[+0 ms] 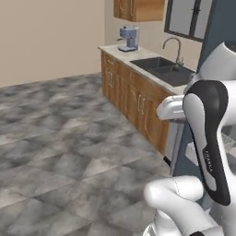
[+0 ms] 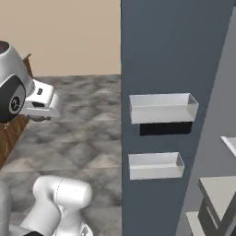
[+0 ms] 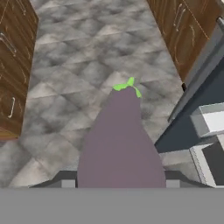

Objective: Take the eggplant, chicken drumstick, and garlic from the freezer and place them in the bowl on the counter.

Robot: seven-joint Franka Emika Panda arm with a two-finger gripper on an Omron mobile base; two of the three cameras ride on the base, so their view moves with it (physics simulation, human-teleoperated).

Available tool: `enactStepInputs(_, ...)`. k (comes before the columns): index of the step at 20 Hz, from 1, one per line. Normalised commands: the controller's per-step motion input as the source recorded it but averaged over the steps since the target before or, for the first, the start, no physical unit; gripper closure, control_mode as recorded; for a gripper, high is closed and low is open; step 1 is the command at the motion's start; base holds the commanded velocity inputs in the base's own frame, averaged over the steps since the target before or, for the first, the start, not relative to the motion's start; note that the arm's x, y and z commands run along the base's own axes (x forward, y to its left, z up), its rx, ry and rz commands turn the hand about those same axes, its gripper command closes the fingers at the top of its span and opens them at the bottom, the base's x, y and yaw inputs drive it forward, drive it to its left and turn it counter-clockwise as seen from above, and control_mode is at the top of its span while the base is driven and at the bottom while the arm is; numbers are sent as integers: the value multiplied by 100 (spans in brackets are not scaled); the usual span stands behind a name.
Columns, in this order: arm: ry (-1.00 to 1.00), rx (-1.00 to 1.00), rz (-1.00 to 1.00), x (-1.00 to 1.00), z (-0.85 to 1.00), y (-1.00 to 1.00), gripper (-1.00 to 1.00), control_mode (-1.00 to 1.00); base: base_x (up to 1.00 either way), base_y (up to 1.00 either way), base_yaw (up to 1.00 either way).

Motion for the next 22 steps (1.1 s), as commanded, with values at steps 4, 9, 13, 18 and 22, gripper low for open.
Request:
enactStepInputs(4,0,0,0,0,0,0,100,100,68,71,13)
enactStepInputs(9,0,0,0,0,0,0,100,100,100,86,-4)
enactStepInputs(13,0,0,0,0,0,0,100,100,97,57,-10)
enactStepInputs(18,0,0,0,0,0,0,100,100,59,5,-47)
enactStepInputs(22,0,0,0,0,0,0,100,100,29,11,-72)
